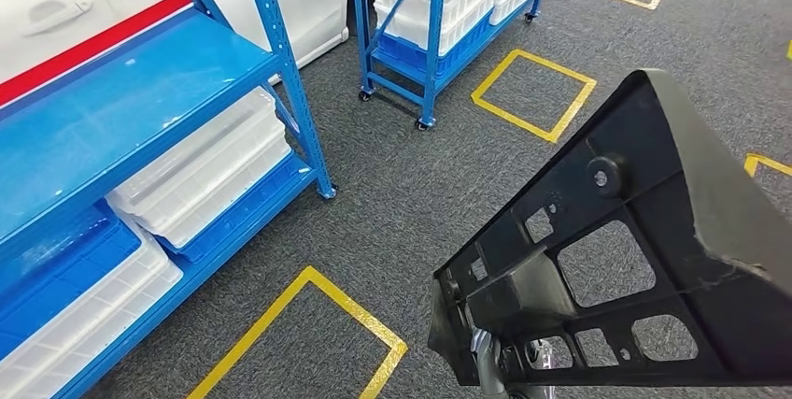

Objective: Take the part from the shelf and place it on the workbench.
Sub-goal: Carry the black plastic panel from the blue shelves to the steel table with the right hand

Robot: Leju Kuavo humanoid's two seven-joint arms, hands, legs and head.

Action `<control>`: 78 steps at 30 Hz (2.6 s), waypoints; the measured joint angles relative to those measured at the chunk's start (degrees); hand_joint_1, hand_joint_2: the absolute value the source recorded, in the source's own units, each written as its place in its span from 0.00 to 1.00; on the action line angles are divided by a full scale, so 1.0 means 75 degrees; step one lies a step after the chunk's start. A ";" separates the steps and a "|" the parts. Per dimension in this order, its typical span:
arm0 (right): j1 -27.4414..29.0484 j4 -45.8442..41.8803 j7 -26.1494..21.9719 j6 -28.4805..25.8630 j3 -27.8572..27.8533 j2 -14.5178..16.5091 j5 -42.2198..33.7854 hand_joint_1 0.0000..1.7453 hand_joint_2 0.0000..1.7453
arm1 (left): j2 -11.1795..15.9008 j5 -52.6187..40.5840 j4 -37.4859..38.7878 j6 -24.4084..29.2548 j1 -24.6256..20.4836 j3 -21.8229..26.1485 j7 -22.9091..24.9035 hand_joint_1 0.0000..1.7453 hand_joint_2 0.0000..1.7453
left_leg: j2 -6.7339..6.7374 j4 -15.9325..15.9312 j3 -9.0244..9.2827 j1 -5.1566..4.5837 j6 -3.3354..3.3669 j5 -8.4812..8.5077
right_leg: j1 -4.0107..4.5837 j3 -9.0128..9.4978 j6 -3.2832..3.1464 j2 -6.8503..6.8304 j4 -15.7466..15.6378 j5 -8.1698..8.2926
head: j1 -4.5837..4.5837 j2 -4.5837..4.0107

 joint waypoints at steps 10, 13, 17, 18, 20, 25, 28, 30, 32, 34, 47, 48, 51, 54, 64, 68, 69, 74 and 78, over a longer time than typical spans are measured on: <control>0.0001 0.0000 0.0018 -0.0002 0.0000 0.0000 0.0028 1.00 1.00 | -0.0009 -0.0047 0.0000 -0.0001 -0.0023 -0.0001 0.0006 0.00 1.00 | -0.0085 -0.0907 0.0347 -0.0020 0.0187 0.0280 | -0.0008 -0.0074 0.0224 0.0146 0.0001 0.0059 | 0.0001 0.0000; 0.0000 0.0001 0.0054 -0.0009 -0.0002 -0.0001 0.0044 1.00 1.00 | -0.0026 -0.0050 0.0000 -0.0001 -0.0021 0.0001 0.0016 0.00 1.00 | 0.0062 -0.0999 0.0372 0.0008 0.0314 0.0357 | -0.0025 -0.0576 0.0304 -0.0047 0.1104 -0.0551 | 0.0001 0.0000; 0.0004 0.0003 0.0089 -0.0011 -0.0003 -0.0001 0.0054 1.00 1.00 | -0.0036 -0.0052 0.0000 -0.0005 -0.0018 0.0002 0.0038 0.00 1.00 | 0.0251 -0.0978 0.0385 -0.0009 0.0326 0.0331 | -0.0088 -0.0739 0.0374 -0.0193 0.1526 -0.0522 | 0.0001 0.0000; 0.0002 0.0003 0.0089 -0.0011 -0.0003 -0.0001 0.0056 1.00 1.00 | -0.0045 -0.0052 0.0000 -0.0007 -0.0019 0.0002 0.0038 0.00 1.00 | 0.0279 -0.0958 0.0396 -0.0010 0.0295 0.0305 | -0.0092 -0.0472 0.0368 -0.0279 0.1008 -0.0296 | 0.0001 0.0000; -0.0002 0.0001 0.0093 -0.0012 -0.0003 0.0000 0.0060 1.00 1.00 | -0.0058 -0.0054 0.0000 -0.0006 -0.0021 0.0002 0.0039 0.00 1.00 | 0.0325 -0.0889 0.0390 -0.0042 0.0205 0.0244 | -0.0064 -0.0088 0.0313 -0.0421 0.0230 -0.0063 | 0.0000 0.0000; 0.0011 0.0000 0.0103 -0.0012 -0.0003 0.0004 0.0061 1.00 1.00 | -0.0064 -0.0054 0.0000 -0.0004 -0.0031 0.0002 0.0044 0.00 1.00 | 0.0336 -0.0667 0.0324 -0.0026 0.0003 0.0026 | -0.0028 -0.0038 0.0087 -0.0316 0.0020 -0.0033 | -0.0001 0.0000; 0.0007 0.0000 0.0112 -0.0015 -0.0003 0.0022 0.0063 1.00 1.00 | -0.0066 -0.0057 0.0000 -0.0007 -0.0018 0.0002 0.0050 0.00 1.00 | 0.0144 0.0577 -0.0232 -0.0003 -0.0072 -0.0660 | -0.0031 -0.0045 0.0001 -0.0241 0.0006 -0.0019 | -0.0001 0.0000; 0.0009 0.0000 0.0128 -0.0025 -0.0004 0.0027 0.0064 1.00 1.00 | -0.0067 -0.0061 0.0000 -0.0008 0.0007 0.0002 0.0059 0.00 1.00 | 0.0117 0.1243 -0.0552 0.0004 -0.0079 -0.0827 | -0.0010 -0.0047 -0.0010 -0.0159 0.0013 -0.0017 | 0.0000 0.0000; 0.0010 0.0000 0.0141 -0.0033 -0.0005 0.0031 0.0064 1.00 1.00 | -0.0066 -0.0068 0.0000 -0.0007 0.0021 0.0002 0.0065 0.00 1.00 | 0.0098 0.0834 -0.0374 0.0004 -0.0044 -0.0429 | -0.0002 -0.0028 -0.0011 -0.0066 0.0018 -0.0017 | 0.0000 0.0000; 0.0007 0.0000 0.0147 -0.0035 -0.0006 0.0036 0.0064 1.00 1.00 | -0.0065 -0.0077 0.0000 -0.0007 0.0022 0.0005 0.0066 0.00 1.00 | -0.0042 -0.0181 0.0076 -0.0002 0.0021 0.0074 | 0.0005 -0.0019 0.0007 0.0021 0.0031 -0.0016 | 0.0000 0.0000; 0.0013 0.0002 0.0159 -0.0041 -0.0034 0.0035 0.0073 1.00 1.00 | -0.0074 -0.0101 0.0000 -0.0008 0.0001 0.0014 0.0061 0.00 1.00 | 0.0224 -0.1010 0.0345 -0.0034 0.0352 0.0376 | -0.0091 -0.0871 0.0384 -0.0166 0.1791 -0.0731 | 0.0001 0.0000; 0.0013 0.0003 0.0159 -0.0041 -0.0034 0.0035 0.0073 1.00 1.00 | -0.0075 -0.0101 0.0000 -0.0009 -0.0001 0.0014 0.0061 0.00 1.00 | 0.0257 -0.0995 0.0357 -0.0032 0.0333 0.0360 | -0.0104 -0.0601 0.0388 -0.0226 0.1309 -0.0460 | 0.0001 0.0000; 0.0010 0.0002 0.0162 -0.0041 -0.0035 0.0039 0.0071 1.00 1.00 | -0.0081 -0.0107 0.0000 -0.0012 -0.0004 0.0014 0.0062 0.00 1.00 | 0.0326 -0.0910 0.0360 -0.0061 0.0223 0.0283 | -0.0074 0.0039 0.0315 -0.0444 0.0099 -0.0099 | 0.0000 0.0000; 0.0021 0.0000 0.0166 -0.0043 -0.0037 0.0046 0.0068 1.00 1.00 | -0.0082 -0.0112 0.0000 -0.0012 -0.0008 0.0014 0.0064 0.00 1.00 | 0.0389 -0.0879 0.0355 -0.0063 0.0098 0.0240 | -0.0042 0.0048 0.0192 -0.0368 -0.0005 -0.0102 | 0.0000 0.0000; 0.0025 0.0000 0.0190 -0.0044 -0.0039 0.0058 0.0055 1.00 1.00 | -0.0090 -0.0134 0.0000 -0.0015 0.0028 0.0014 0.0090 0.00 1.00 | -0.0017 0.0284 -0.0184 0.0014 -0.0023 -0.0069 | -0.0039 0.0065 0.0044 0.0049 -0.0029 -0.0059 | 0.0000 0.0000; 0.0022 0.0000 0.0201 -0.0044 -0.0044 0.0058 0.0052 1.00 1.00 | -0.0087 -0.0142 0.0000 -0.0014 0.0035 0.0021 0.0105 0.00 1.00 | -0.0300 -0.0788 0.0276 0.0000 0.0058 0.0239 | -0.0026 -0.0011 0.0178 0.0272 0.0015 -0.0024 | -0.0001 0.0000; 0.0027 0.0000 0.0203 -0.0044 -0.0047 0.0058 0.0052 1.00 1.00 | -0.0088 -0.0146 0.0000 -0.0015 0.0030 0.0022 0.0106 0.00 1.00 | -0.0259 -0.0804 0.0276 -0.0005 0.0094 0.0252 | -0.0036 -0.0028 0.0226 0.0318 0.0001 0.0000 | 0.0000 0.0000; 0.0031 0.0001 0.0211 -0.0038 -0.0069 0.0058 0.0050 1.00 1.00 | -0.0108 -0.0183 0.0000 -0.0015 0.0030 0.0023 0.0109 0.00 1.00 | 0.0066 -0.0953 0.0298 -0.0003 0.0339 0.0379 | -0.0051 -0.0564 0.0360 -0.0058 0.1135 -0.0697 | 0.0002 0.0000; 0.0037 0.0012 0.0223 -0.0034 -0.0076 0.0058 0.0044 1.00 1.00 | -0.0110 -0.0209 0.0000 -0.0017 0.0030 0.0036 0.0111 0.00 1.00 | 0.0414 -0.0946 0.0290 -0.0051 0.0358 0.0362 | -0.0062 -0.0822 0.0375 -0.0191 0.1745 -0.0755 | 0.0001 0.0000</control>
